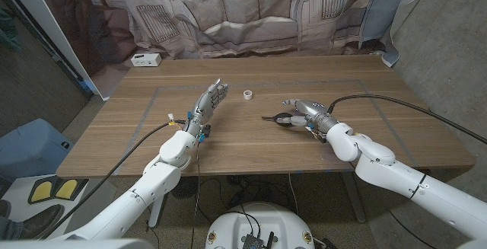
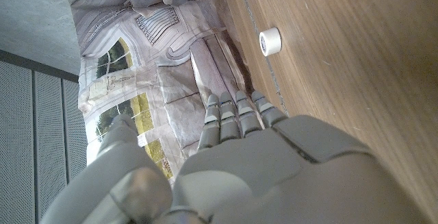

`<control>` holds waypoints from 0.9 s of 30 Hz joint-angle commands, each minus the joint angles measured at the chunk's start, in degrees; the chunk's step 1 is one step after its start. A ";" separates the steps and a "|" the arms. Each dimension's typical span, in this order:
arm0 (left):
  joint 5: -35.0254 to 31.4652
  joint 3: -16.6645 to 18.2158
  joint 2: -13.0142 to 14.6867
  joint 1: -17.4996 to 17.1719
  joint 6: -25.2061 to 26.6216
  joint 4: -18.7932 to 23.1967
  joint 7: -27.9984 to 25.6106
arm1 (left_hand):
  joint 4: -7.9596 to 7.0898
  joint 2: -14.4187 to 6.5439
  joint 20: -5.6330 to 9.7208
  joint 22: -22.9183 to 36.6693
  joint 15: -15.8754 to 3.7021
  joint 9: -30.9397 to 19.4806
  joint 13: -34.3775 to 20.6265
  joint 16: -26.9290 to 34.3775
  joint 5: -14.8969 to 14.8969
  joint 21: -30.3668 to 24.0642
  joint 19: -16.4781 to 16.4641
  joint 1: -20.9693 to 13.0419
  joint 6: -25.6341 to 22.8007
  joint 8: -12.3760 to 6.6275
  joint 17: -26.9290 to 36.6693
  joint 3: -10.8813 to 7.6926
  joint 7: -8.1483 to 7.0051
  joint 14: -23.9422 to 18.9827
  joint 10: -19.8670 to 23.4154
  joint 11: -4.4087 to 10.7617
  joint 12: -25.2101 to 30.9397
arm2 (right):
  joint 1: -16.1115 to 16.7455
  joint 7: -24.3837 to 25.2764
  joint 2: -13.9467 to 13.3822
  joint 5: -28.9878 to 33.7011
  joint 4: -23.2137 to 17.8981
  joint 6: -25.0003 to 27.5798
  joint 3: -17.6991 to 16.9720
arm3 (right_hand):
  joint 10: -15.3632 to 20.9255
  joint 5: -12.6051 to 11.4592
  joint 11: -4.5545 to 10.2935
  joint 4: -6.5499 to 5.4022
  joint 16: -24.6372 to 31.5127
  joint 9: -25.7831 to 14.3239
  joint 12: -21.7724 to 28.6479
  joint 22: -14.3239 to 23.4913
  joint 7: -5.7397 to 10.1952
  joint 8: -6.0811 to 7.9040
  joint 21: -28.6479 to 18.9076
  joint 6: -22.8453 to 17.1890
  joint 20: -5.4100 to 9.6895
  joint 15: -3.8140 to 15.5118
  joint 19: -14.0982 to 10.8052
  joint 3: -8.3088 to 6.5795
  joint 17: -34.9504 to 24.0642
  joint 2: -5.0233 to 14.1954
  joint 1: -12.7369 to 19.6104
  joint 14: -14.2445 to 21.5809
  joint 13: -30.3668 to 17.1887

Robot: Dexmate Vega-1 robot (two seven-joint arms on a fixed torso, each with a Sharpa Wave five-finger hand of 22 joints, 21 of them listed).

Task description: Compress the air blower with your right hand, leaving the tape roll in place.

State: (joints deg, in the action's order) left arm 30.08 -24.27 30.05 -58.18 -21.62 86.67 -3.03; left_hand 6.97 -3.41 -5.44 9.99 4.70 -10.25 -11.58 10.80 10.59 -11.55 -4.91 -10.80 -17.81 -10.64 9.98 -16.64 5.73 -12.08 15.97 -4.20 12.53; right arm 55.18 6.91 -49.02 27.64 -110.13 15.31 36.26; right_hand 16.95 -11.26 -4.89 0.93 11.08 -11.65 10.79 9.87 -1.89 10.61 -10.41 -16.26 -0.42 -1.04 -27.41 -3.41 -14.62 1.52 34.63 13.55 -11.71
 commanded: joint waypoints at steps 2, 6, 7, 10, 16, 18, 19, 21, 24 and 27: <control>0.19 0.02 0.03 0.01 -0.02 -0.22 0.12 | -0.06 -0.31 -0.11 0.26 -0.17 -0.27 -0.10 0.05 -0.10 0.18 -0.51 0.00 -0.29 -0.41 0.33 -0.26 -0.02 -0.44 0.31 -0.08 -0.14 | 1.90 4.87 0.68 -6.56 1.91 -6.42 -3.16 | -0.09 -0.39 -0.99 -0.71 0.12 0.04 0.25 0.10 -1.34 0.02 -0.34 0.78 0.28 -0.21 0.62 0.16 0.15 -0.04 -1.19 -0.74 -0.12; 0.15 -0.03 0.09 0.04 -0.11 -0.20 0.30 | -0.05 -0.32 -0.09 0.26 -0.11 -0.27 -0.10 0.06 -0.10 0.19 -0.51 -0.01 -0.28 -0.40 0.33 -0.28 -0.02 -0.49 0.32 -0.12 -0.14 | 2.41 6.25 0.95 -7.50 2.07 -7.62 -3.81 | -0.31 -0.41 -1.06 -0.84 0.15 0.07 0.22 0.10 -1.45 0.04 -0.30 0.95 0.28 -0.28 0.86 0.26 0.19 -0.03 -1.54 -0.83 -0.10; 0.11 -0.02 0.11 0.02 -0.10 -0.11 0.27 | -0.05 -0.32 -0.11 0.26 -0.14 -0.27 -0.10 0.06 -0.10 0.20 -0.49 -0.01 -0.27 -0.40 0.33 -0.28 0.05 -0.48 0.28 -0.14 -0.16 | 2.52 6.63 1.02 -7.58 2.09 -7.85 -3.92 | -0.33 -0.42 -1.06 -0.88 0.14 0.07 0.22 0.09 -1.43 0.06 -0.30 0.97 0.27 -0.31 0.90 0.28 0.20 -0.01 -1.64 -0.90 -0.10; -0.36 0.06 0.33 -0.10 0.04 0.48 -0.27 | -0.04 -0.32 -0.09 0.26 -0.11 -0.27 -0.10 0.03 -0.11 0.19 -0.51 -0.01 -0.26 -0.39 0.33 -0.29 0.07 -0.42 0.32 -0.19 -0.14 | 2.82 7.41 1.00 -7.88 2.04 -8.61 -4.33 | -0.64 -0.44 -1.10 -1.06 0.00 0.11 0.18 0.08 -1.52 0.17 -0.05 0.96 0.37 -0.51 1.81 0.45 0.27 -0.02 -2.17 -1.49 -0.07; -1.39 0.27 0.36 -0.33 -0.23 1.37 -1.54 | -0.03 -0.31 0.02 0.26 -0.16 -0.27 -0.10 0.03 -0.11 0.17 -0.57 -0.02 -0.19 -0.36 0.33 -0.30 0.16 -0.42 0.29 -0.18 -0.15 | 3.50 9.07 1.33 -10.43 2.67 -11.89 -5.95 | -0.86 -0.48 -1.10 -1.20 0.00 0.14 0.20 0.07 -1.45 0.61 0.03 0.10 0.32 -0.69 2.48 0.62 0.39 -0.08 -2.70 -1.77 -0.04; -1.42 0.21 0.36 -0.11 -0.51 1.15 -1.14 | -0.02 -0.30 0.10 0.25 -0.15 -0.27 -0.10 0.04 -0.11 0.16 -0.62 -0.02 -0.24 -0.37 0.33 -0.30 0.16 -0.44 0.34 -0.19 -0.14 | 3.81 10.71 2.05 -11.63 3.77 -14.56 -6.56 | -0.67 -0.50 -1.11 -1.27 0.04 0.15 0.33 0.07 -1.43 0.66 0.22 0.04 0.36 -0.62 3.26 0.70 0.46 -0.10 -2.96 -1.81 -0.02; -1.35 0.15 0.44 0.10 -0.38 1.05 -0.84 | -0.02 -0.29 0.11 0.25 -0.14 -0.27 -0.10 0.05 -0.11 0.16 -0.62 -0.02 -0.23 -0.37 0.33 -0.30 0.15 -0.48 0.28 -0.28 -0.16 | 3.94 11.23 2.48 -12.46 4.24 -15.71 -6.86 | -0.59 -0.52 -1.01 -1.26 0.06 0.17 0.39 0.07 -1.31 0.70 0.45 -0.02 0.41 -0.55 4.22 0.76 0.55 -0.18 -3.11 -1.84 0.00; -1.61 0.03 0.75 0.45 0.01 1.05 -0.57 | -0.01 -0.29 0.09 0.25 -0.14 -0.27 -0.10 0.05 -0.11 0.16 -0.62 -0.03 -0.21 -0.36 0.33 -0.30 0.16 -0.48 0.31 -0.40 -0.15 | 4.06 11.33 3.15 -14.16 4.79 -17.15 -7.35 | -0.25 -0.58 -0.86 -1.36 0.13 0.23 0.59 0.06 -1.00 0.83 0.75 -0.31 0.35 -0.59 6.95 1.00 0.77 -0.31 -3.80 -2.05 0.06; -1.08 0.10 0.60 0.73 -0.55 0.50 0.21 | 0.00 -0.27 0.07 0.25 -0.17 -0.27 -0.10 0.04 -0.11 0.17 -0.61 -0.02 -0.18 -0.35 0.33 -0.30 0.11 -0.46 0.25 -0.23 -0.17 | 4.22 11.62 4.47 -16.90 5.82 -19.65 -8.00 | 0.14 -0.76 -0.14 -1.26 0.16 0.30 0.78 0.05 -0.54 1.07 0.90 -0.95 1.35 -0.12 11.64 1.19 1.26 -0.52 -4.40 -2.35 0.13; -0.72 0.24 0.74 0.76 -1.24 0.08 1.03 | 0.00 -0.25 0.06 0.25 -0.19 -0.27 -0.10 0.04 -0.12 0.18 -0.61 -0.02 -0.22 -0.36 0.33 -0.30 0.10 -0.45 0.28 -0.33 -0.16 | 3.99 11.00 5.62 -19.94 7.55 -23.35 -8.36 | 0.06 -0.81 -0.12 -1.19 -0.02 0.31 0.75 0.04 -0.58 1.26 0.69 -1.48 1.50 -0.09 11.89 1.18 1.39 -0.52 -4.42 -2.88 0.13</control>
State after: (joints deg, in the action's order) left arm 29.04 -24.21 30.53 -58.02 -21.70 87.45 -3.55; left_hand 6.96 -3.40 -5.44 9.98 4.70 -10.25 -11.58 10.80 10.59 -11.55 -4.91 -10.80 -17.81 -10.64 9.98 -16.63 5.73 -12.08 15.99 -4.21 12.53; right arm 58.70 16.35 -46.42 15.96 -106.11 1.63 29.98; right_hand 16.79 -11.70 -5.22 -0.25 11.08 -11.18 11.26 9.88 -2.40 11.46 -9.51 -16.84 0.93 -1.12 -16.05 -2.22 -13.29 1.07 30.61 10.99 -11.44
